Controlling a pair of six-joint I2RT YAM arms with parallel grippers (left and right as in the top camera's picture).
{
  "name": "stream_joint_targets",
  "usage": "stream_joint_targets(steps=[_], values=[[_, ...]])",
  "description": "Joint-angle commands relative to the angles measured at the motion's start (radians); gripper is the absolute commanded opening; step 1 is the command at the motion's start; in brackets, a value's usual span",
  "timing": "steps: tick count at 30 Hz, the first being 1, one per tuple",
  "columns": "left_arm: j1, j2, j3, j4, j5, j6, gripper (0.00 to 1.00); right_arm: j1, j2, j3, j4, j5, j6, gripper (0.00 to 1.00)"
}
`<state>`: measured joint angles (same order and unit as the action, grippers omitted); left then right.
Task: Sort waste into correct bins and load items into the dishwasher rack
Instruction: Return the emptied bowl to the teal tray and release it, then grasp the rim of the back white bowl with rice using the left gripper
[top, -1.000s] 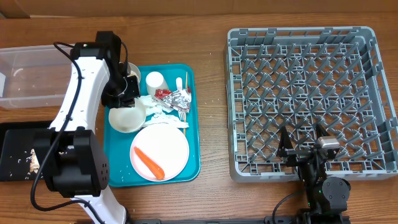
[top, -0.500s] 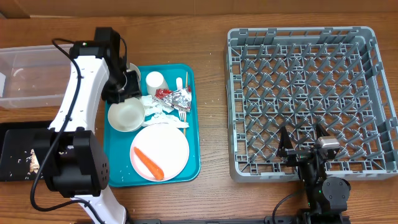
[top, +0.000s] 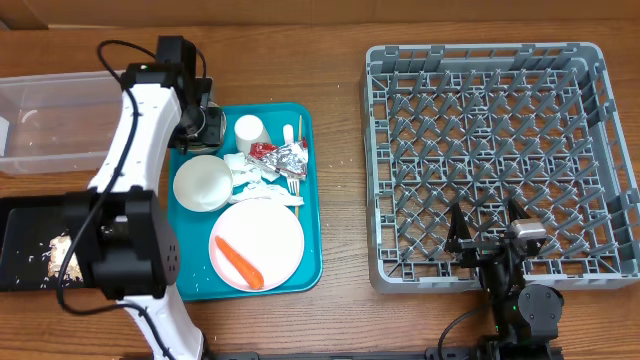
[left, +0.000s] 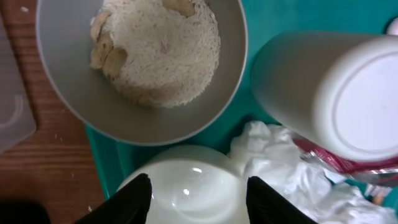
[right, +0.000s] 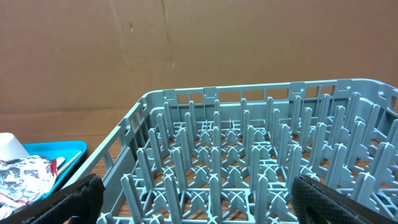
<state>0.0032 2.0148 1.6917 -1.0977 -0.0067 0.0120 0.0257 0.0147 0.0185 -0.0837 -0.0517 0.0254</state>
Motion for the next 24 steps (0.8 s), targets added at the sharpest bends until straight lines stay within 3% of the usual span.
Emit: stream_joint_targets(steps=[1,14,24], values=[[0.002,0.042,0.025,0.032,-0.023,0.079,0.52,-0.006,-0.012,-0.01,0.003,0.006,0.0,1.0],[-0.01,0.053,0.024,0.137,0.034,0.117,0.51,-0.006,-0.012,-0.01,0.003,0.006,0.0,1.0],[-0.039,0.084,0.024,0.145,-0.023,0.137,0.54,-0.006,-0.012,-0.01,0.003,0.006,0.0,1.0]])
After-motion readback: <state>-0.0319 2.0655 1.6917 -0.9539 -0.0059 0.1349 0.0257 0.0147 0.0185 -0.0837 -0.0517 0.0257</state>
